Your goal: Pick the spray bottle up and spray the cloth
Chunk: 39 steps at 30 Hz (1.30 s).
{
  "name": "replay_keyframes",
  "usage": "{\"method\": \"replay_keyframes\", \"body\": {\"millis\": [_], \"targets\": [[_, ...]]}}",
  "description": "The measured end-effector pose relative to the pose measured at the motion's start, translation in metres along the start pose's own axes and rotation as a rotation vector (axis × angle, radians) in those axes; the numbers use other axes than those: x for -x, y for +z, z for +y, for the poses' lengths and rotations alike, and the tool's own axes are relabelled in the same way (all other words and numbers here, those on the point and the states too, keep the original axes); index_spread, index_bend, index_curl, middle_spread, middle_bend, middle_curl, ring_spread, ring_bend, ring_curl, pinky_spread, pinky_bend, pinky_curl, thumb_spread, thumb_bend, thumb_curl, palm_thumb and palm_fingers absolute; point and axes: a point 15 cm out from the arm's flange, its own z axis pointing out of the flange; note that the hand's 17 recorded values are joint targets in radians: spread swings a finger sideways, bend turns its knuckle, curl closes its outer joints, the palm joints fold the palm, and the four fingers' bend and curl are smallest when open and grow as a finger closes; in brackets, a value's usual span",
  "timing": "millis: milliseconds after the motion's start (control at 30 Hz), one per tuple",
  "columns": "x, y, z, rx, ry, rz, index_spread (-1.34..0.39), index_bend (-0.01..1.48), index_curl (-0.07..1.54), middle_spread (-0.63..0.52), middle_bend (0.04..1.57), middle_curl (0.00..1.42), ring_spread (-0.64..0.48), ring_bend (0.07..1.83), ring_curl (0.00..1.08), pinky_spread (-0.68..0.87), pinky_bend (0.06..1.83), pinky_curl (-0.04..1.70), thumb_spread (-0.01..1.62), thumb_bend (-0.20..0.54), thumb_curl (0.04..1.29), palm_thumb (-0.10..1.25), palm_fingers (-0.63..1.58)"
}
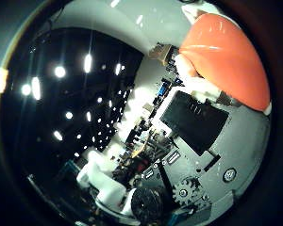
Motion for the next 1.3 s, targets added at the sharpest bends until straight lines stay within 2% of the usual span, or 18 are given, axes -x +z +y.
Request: {"method": "replay_keyframes", "body": {"millis": [200, 400, 633, 733, 767, 800, 900, 967, 1000, 1033, 1100, 1200, 1300], "targets": [[-0.023, 0.033, 0.009, -0.027, 0.002, -0.065, -0.29, 1.14, 0.69, -0.19, 1.32, 0.69, -0.21, 1.45, 0.56, -0.3, 1.28, 0.68, 0.48, -0.02, 1.02, 1.02, 1.22], [-0.04, 0.058, 0.025, 0.002, 0.004, -0.078, -0.29, 1.14, 0.68, -0.19, 1.32, 0.7, -0.21, 1.45, 0.56, -0.3, 1.28, 0.68, 0.46, -0.02, 1.02, 1.02, 1.22], [-0.048, 0.064, 0.032, 0.015, 0.008, -0.07, -0.29, 1.13, 0.68, -0.19, 1.32, 0.7, -0.21, 1.45, 0.56, -0.3, 1.27, 0.68, 0.45, -0.022, 1.02, 1.01, 1.22], [-0.051, 0.06, 0.025, -0.003, 0.001, -0.042, -0.29, 1.11, 0.68, -0.18, 1.31, 0.69, -0.2, 1.44, 0.55, -0.31, 1.26, 0.67, 0.51, -0.038, 1.0, 0.95, 1.22], [-0.05, 0.058, 0.023, -0.008, -0.004, -0.036, -0.3, 1.07, 0.66, -0.18, 1.29, 0.68, -0.2, 1.44, 0.55, -0.32, 1.26, 0.66, 0.53, -0.066, 0.98, 0.9, 1.2], [-0.05, 0.058, 0.022, -0.01, -0.008, -0.032, -0.31, 1.04, 0.66, -0.18, 1.28, 0.68, -0.2, 1.43, 0.54, -0.33, 1.25, 0.65, 0.55, -0.047, 0.96, 0.88, 1.2], [-0.05, 0.054, 0.02, -0.002, -0.025, -0.007, -0.37, 0.87, 0.62, -0.2, 1.19, 0.63, -0.23, 1.36, 0.5, -0.47, 1.14, 0.56, 0.59, -0.049, 0.89, 0.81, 1.17], [-0.055, 0.052, 0.022, 0.014, -0.039, 0.023, -0.43, 0.74, 0.59, -0.25, 1.1, 0.59, -0.27, 1.27, 0.46, -0.55, 1.07, 0.51, 0.62, -0.05, 0.84, 0.76, 1.03], [-0.057, 0.05, 0.023, 0.023, -0.051, 0.042, -0.47, 0.64, 0.58, -0.28, 0.99, 0.56, -0.27, 1.23, 0.44, -0.55, 1.08, 0.5, 0.65, -0.046, 0.81, 0.74, 0.97], [-0.058, 0.05, 0.024, 0.034, -0.058, 0.052, -0.5, 0.56, 0.56, -0.29, 0.9, 0.53, -0.27, 1.2, 0.42, -0.52, 1.11, 0.51, 0.69, -0.047, 0.78, 0.71, 0.87], [-0.062, 0.049, 0.029, 0.059, -0.074, 0.071, -0.53, 0.5, 0.54, -0.31, 0.82, 0.49, -0.24, 1.12, 0.39, -0.43, 1.11, 0.51, 0.8, -0.046, 0.71, 0.66, 0.73], [-0.065, 0.05, 0.035, 0.087, -0.078, 0.086, -0.56, 0.55, 0.54, -0.29, 0.67, 0.44, -0.16, 0.97, 0.33, -0.19, 1.12, 0.52, 0.93, -0.05, 0.62, 0.55, 0.51], [-0.064, 0.052, 0.038, 0.099, -0.08, 0.082, -0.53, 0.51, 0.51, -0.22, 0.57, 0.4, -0.02, 0.86, 0.26, 0.15, 1.12, 0.49, 0.99, -0.043, 0.53, 0.45, 0.32]]}}
